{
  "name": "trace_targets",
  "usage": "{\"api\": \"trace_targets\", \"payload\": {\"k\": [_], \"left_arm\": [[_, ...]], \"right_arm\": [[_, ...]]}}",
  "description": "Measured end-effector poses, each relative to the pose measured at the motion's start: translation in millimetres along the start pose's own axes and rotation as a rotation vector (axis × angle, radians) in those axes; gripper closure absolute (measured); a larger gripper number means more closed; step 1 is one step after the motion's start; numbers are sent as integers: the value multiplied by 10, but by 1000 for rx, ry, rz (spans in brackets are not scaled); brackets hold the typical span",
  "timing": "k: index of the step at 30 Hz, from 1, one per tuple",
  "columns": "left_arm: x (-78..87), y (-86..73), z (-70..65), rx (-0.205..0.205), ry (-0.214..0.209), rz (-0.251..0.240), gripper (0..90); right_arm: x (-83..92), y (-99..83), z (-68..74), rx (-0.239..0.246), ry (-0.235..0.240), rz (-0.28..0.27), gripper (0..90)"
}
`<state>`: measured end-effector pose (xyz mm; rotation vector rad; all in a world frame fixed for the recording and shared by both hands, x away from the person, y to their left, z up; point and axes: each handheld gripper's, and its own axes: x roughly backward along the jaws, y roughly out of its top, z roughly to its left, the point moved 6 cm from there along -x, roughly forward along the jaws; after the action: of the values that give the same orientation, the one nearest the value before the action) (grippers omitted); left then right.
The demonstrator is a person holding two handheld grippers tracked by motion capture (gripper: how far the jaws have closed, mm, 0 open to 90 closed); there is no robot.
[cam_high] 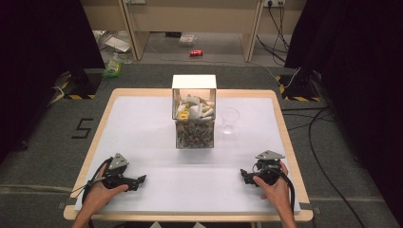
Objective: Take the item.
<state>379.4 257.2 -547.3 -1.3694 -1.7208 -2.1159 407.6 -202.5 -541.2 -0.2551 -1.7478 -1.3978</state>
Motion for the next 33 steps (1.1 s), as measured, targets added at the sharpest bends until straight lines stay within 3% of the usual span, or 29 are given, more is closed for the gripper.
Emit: {"api": "trace_targets", "payload": {"k": [14, 15, 17, 18, 20, 22, 24, 33], "left_arm": [[0, 0, 1, 1, -1, 0, 26], [0, 0, 1, 0, -1, 0, 26], [0, 0, 1, 1, -1, 0, 26], [1, 0, 1, 1, -1, 0, 26], [1, 0, 1, 1, -1, 0, 26], [1, 0, 1, 1, -1, 0, 26], [1, 0, 1, 1, 0, 0, 26], [4, 1, 6, -1, 5, 0, 26]], "right_arm": [[4, 7, 2, 2, -5, -6, 17], [8, 11, 6, 5, -4, -11, 45], [29, 33, 19, 17, 2, -31, 210], [41, 47, 30, 19, 8, -39, 223], [51, 70, 38, 27, -6, -49, 129], [67, 85, 54, 29, -5, -56, 199], [84, 111, 69, 32, -2, -71, 145], [187, 275, 151, 25, 16, -152, 157]]}}
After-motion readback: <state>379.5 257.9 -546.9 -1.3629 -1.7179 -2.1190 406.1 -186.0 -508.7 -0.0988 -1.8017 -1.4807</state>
